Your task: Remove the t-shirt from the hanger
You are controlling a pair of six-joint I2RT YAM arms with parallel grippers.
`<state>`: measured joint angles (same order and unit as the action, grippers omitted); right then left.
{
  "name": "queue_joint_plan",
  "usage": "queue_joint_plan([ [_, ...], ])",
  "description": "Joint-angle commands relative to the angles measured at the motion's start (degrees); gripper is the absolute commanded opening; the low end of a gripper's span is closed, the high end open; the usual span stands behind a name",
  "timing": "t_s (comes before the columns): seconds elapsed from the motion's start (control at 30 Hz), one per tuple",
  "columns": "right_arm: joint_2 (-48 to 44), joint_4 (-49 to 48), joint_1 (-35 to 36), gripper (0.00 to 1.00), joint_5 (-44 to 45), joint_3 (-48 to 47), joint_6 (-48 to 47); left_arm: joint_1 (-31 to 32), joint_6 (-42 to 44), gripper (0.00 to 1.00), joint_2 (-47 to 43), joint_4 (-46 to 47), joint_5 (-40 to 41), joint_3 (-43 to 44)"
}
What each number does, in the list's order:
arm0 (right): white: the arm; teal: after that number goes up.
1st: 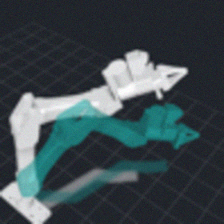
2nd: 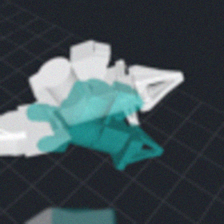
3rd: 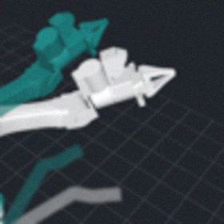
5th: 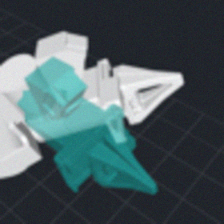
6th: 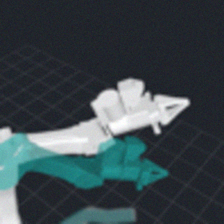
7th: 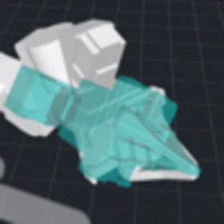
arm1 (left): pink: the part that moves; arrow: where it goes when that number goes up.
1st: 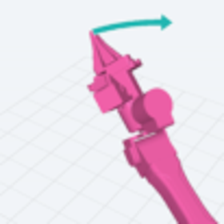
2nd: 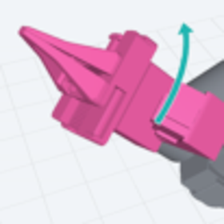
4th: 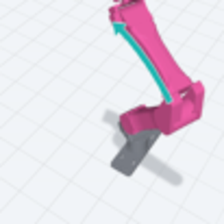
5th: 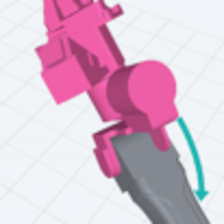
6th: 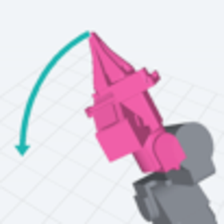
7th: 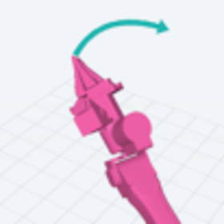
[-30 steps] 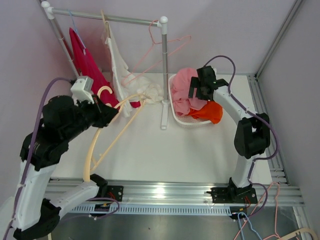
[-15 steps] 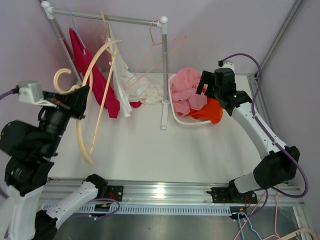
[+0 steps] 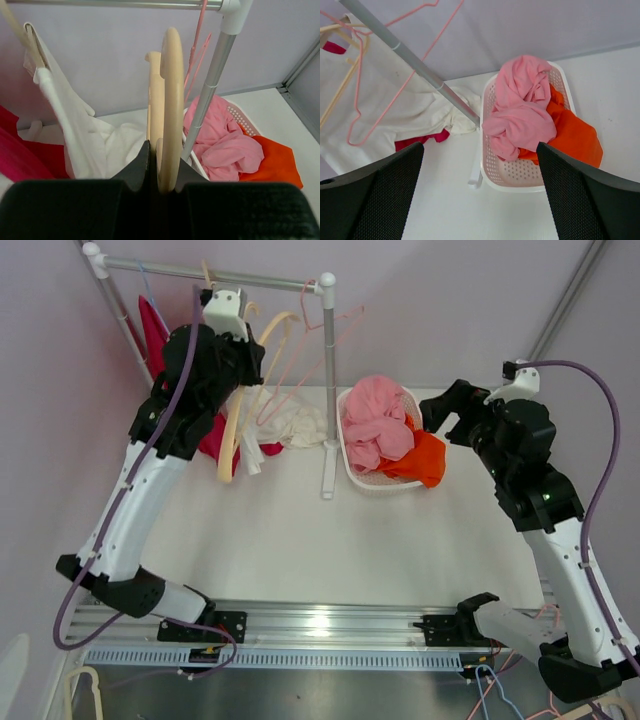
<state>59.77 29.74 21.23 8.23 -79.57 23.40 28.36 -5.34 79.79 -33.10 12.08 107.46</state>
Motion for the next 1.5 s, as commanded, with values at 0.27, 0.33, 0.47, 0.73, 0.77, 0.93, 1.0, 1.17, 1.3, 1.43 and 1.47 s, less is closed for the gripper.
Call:
queue_joint_plan([
  [0.27, 2.81, 1.55, -0.05, 1.00, -1.55, 0.47, -1.16, -1.38, 5.17, 0.01, 9.58, -2.13, -1.54, 19.93],
  [0.33, 2.72, 1.20, -0.05, 0.99, -2.08, 0.47, -1.16, -2.42, 5.26, 0.01, 14.05, -4.42, -0.74, 23.21],
  [0.47, 2.64, 1.20, 0.03, 1.00, -2.60, -0.15, -1.25, -5.41, 3.77, 0.01, 19.34, -3.29, -5.38, 27.35],
  [0.73, 0.53, 1.38, -0.05, 0.99, -1.55, 0.03, -2.57, -7.09, 2.62, 0.01, 28.58, -2.68, -9.34, 35.37],
  [0.77, 0.53, 1.38, -0.05, 0.99, -1.55, -0.06, -2.57, -7.18, 2.45, 0.00, 28.67, -1.10, -9.87, 34.67],
  [0.93, -0.09, 1.29, -0.05, 1.00, -1.99, 0.20, -2.83, -7.18, 0.60, 0.01, 28.84, 4.44, -15.06, 32.82],
  [1.0, -0.44, 1.12, -0.05, 0.99, -2.25, 0.90, -2.66, -7.18, 0.16, 0.01, 28.76, 7.07, -15.94, 31.24],
  [1.17, -0.53, 0.41, -0.05, 0.99, -2.60, 2.58, -2.65, -6.74, -0.54, 0.01, 28.93, 8.84, -15.94, 29.74],
  [1.3, -0.26, 0.50, -0.05, 1.00, -3.13, 2.67, -2.66, -6.74, -0.81, 0.01, 32.44, 6.65, -17.00, 33.07],
  [1.43, -1.14, 0.85, -0.05, 1.00, -3.13, 2.75, -2.48, -6.39, -2.83, 0.01, 32.10, 10.24, -19.44, 28.87],
  [1.47, -1.49, 0.76, -0.05, 0.99, -3.13, 3.10, -2.48, -6.13, -2.83, 0.01, 32.01, 11.12, -19.55, 28.25],
])
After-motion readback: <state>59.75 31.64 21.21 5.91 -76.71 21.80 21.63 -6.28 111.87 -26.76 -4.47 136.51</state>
